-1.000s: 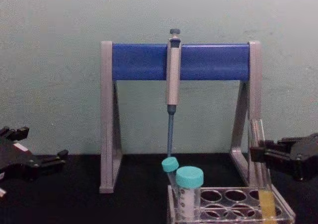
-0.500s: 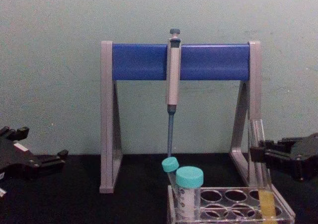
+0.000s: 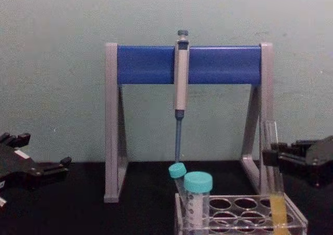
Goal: Pick up the test tube from the test tube rack, shake it, then place it back into the test tube rack.
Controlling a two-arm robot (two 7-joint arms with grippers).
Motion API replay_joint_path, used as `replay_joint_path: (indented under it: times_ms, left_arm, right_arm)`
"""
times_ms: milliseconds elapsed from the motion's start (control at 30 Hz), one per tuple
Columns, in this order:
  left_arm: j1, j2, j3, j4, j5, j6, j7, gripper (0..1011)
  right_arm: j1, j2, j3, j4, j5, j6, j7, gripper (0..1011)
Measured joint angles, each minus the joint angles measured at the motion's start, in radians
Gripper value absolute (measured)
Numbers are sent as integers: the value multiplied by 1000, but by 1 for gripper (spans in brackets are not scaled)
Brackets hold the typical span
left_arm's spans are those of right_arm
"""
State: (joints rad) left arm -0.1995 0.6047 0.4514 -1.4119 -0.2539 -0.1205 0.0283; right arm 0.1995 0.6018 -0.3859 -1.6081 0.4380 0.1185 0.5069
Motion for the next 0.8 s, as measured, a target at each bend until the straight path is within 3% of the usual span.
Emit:
replay_joint_path:
  times_ms: [800]
  left_arm:
    - [0, 0, 0, 0, 0, 0, 0, 1001]
  right_arm:
    - [-43, -5, 58, -54, 51, -118, 2, 237]
